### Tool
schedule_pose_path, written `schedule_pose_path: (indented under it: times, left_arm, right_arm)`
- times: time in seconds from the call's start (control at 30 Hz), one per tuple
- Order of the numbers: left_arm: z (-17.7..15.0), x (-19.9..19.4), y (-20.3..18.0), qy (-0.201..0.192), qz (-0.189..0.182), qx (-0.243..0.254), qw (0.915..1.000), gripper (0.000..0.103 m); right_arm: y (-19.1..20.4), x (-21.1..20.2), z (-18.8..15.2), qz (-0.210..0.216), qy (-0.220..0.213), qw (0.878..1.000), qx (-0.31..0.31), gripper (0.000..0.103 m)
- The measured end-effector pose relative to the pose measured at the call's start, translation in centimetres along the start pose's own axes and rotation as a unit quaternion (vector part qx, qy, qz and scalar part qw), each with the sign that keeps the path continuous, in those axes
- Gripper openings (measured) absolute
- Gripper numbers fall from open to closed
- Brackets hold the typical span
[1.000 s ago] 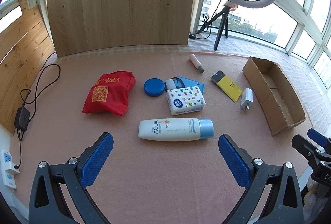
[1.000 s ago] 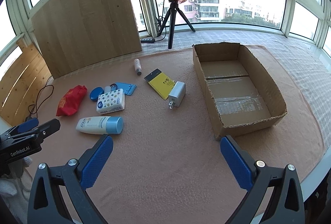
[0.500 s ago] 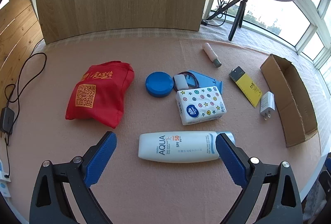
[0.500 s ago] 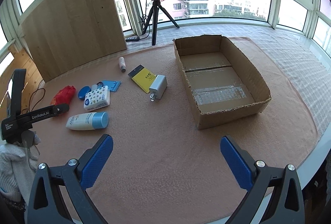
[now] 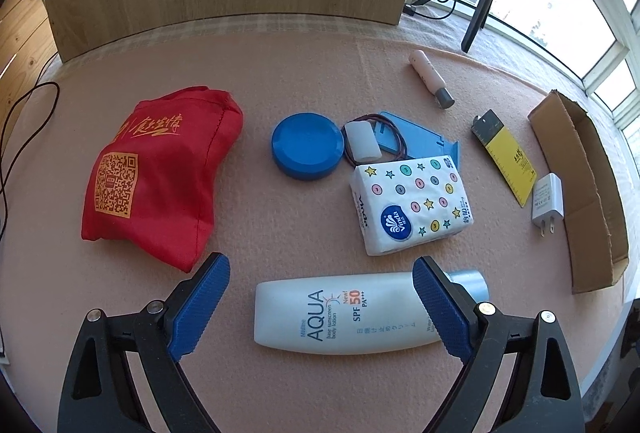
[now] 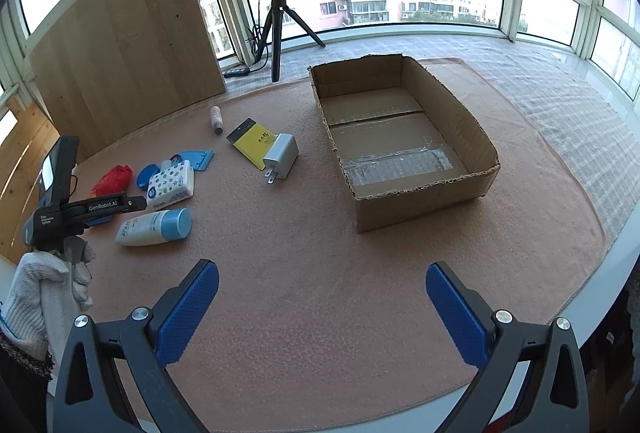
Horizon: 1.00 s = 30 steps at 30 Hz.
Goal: Organize objects
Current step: 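Move the left tool toward the white AQUA sunscreen bottle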
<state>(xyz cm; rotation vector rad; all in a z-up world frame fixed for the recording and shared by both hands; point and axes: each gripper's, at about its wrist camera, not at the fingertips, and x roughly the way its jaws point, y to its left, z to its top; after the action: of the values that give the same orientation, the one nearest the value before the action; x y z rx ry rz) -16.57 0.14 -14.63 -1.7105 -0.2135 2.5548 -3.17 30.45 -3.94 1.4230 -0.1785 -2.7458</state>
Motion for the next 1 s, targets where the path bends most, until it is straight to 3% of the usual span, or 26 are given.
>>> schedule_pose_path:
  times: [0.43, 0.73, 1.0]
  left_arm:
    - [-1.7, 0.3, -1.1, 0.032, -0.050, 0.004, 0.9982, 0.095]
    - [0.0, 0.9, 0.0, 0.027, -0.012, -0.005, 0.9996, 0.094]
    - [-0.4, 1.5, 0.6, 0.036, -0.021, -0.012, 0.9991, 0.086]
  right_arm:
    - [0.9, 0.3, 0.1, 0.010, 0.007, 1.000, -0.012, 0.102]
    - [2.2, 0.4, 0.0, 0.019, 0.011, 0.999, -0.031, 0.102]
    - [1.7, 0.4, -0.2, 0.014, 0.014, 1.000, -0.025, 0.102]
